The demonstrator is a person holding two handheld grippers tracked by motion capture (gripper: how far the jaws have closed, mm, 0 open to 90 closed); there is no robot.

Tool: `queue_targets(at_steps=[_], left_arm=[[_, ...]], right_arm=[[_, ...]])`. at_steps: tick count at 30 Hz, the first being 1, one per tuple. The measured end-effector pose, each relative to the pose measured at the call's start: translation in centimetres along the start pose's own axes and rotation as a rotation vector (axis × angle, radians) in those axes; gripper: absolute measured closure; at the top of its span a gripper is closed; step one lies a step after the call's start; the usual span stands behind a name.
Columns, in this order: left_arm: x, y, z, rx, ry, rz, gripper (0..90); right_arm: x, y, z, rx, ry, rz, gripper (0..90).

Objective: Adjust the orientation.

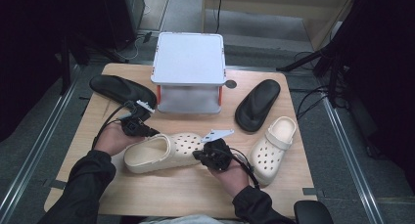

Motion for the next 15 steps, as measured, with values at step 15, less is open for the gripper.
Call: queue_targets(at_steps=[15], left_arm=[[-1.7,-1.6,-0.5,-0.050,-0.028,-0.069,89.3]], right_arm=[[-2.2,1.6,1.2,-0.023,-0.043,0.005,90.0]])
Point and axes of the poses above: each handheld gripper's, and its own axes: z roughly forward along the jaws, y roughly out of its top, x roughly to its left, the point moved 8 cm from there along z, roughly forward along the jaws, and after that the axes turned 4 degrees about -z, right-handed, at the moved point
